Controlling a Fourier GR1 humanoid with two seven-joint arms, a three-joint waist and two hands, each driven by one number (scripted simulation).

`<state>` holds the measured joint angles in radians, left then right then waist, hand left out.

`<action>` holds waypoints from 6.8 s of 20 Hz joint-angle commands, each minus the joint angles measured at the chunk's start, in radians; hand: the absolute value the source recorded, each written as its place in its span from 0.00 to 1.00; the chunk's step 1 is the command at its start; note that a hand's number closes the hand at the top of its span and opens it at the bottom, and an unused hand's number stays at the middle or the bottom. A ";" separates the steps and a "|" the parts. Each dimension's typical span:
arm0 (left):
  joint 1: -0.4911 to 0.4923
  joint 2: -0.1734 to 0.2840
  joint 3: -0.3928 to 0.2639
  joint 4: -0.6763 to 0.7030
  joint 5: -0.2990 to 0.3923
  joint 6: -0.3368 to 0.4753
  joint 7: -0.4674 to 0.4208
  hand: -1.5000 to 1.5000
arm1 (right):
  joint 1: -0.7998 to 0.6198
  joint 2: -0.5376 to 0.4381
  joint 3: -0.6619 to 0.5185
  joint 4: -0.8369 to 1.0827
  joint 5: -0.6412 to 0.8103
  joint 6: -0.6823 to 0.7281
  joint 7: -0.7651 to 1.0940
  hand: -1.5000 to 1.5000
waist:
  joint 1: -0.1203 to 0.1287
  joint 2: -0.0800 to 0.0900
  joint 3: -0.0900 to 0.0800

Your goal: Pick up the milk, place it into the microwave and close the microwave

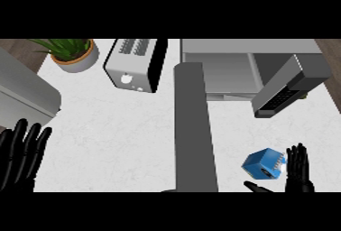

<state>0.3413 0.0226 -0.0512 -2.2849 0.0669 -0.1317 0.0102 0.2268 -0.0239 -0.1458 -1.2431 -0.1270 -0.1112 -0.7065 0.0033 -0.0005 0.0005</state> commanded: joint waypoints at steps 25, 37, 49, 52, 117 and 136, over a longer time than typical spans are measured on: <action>0.055 -0.022 -0.080 -0.030 -0.044 0.027 -0.001 0.00 | -0.228 -0.105 0.068 0.524 0.101 0.318 -0.471 1.00 | 0.004 0.001 0.001; 0.046 0.005 0.020 0.005 0.027 -0.019 -0.004 0.00 | -0.270 0.008 0.124 0.191 0.096 0.118 -0.169 1.00 | -0.001 -0.002 -0.001; 0.012 0.021 0.110 0.071 0.092 -0.048 -0.027 0.00 | -0.572 0.024 0.185 0.260 0.220 -0.164 0.097 1.00 | 0.009 0.002 -0.001; 0.022 0.052 0.143 0.092 0.111 -0.087 -0.045 0.00 | -0.669 0.024 0.144 0.382 0.240 -0.247 0.140 1.00 | 0.015 0.004 -0.001; 0.092 0.043 0.078 0.058 0.008 -0.144 -0.098 0.00 | -1.206 -0.301 -0.115 1.087 0.313 -0.415 -0.018 0.00 | 0.055 0.020 0.002; 0.121 -0.022 -0.065 0.056 -0.092 -0.065 -0.070 0.00 | -0.988 -0.207 -0.159 1.029 0.222 -0.105 -0.146 0.00 | 0.000 -0.003 0.000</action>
<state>0.4184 0.0057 -0.0709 -2.2211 -0.0015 -0.2135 -0.0478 -0.8667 -0.2373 -0.2957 -0.2114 0.1156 -0.2581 -0.8227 0.0318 -0.0053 -0.0113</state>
